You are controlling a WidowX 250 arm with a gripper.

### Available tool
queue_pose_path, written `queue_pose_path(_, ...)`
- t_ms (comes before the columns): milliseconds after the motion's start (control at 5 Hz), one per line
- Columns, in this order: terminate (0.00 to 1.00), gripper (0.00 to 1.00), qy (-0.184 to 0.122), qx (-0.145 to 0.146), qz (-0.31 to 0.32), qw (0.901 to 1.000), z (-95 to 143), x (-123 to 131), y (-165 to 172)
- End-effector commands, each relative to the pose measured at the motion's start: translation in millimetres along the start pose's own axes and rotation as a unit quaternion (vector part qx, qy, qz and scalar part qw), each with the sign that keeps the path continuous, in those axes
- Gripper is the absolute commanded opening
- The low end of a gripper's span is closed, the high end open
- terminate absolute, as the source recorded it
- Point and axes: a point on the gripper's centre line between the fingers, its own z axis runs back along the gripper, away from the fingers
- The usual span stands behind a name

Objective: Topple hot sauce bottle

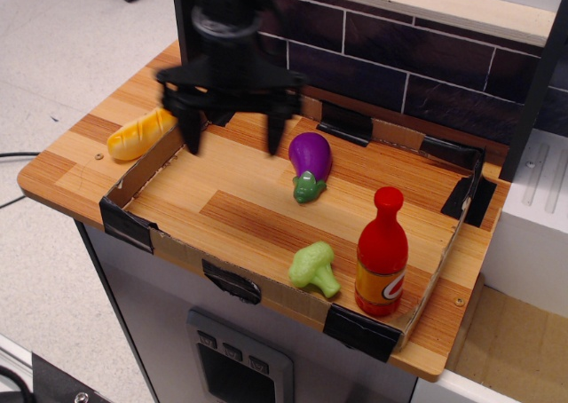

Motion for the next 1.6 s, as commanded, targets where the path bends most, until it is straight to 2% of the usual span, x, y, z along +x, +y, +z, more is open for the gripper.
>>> queue_pose_path(0, 0.00, 1.00, -0.026, -0.051, 0.023, 0.9981, 39, -23, -56)
queue_pose_path(200, 0.00, 1.00, -0.028, -0.067, 0.006, 0.9974, 53, -35, -72)
queue_pose_path(400, 0.00, 1.00, -0.028, -0.065, -0.006, 0.9975, 57, -48, -80)
queue_pose_path(1000, 0.00, 1.00, -0.018, -0.061, -0.049, 0.9967, 52, -80, -82)
queue_pose_path(1200, 0.00, 0.00, -0.017, -0.063, -0.047, 0.9967, 49, -83, -83)
queue_pose_path(1400, 0.00, 0.00, -0.016, -0.060, -0.048, 0.9969, 47, -82, -83)
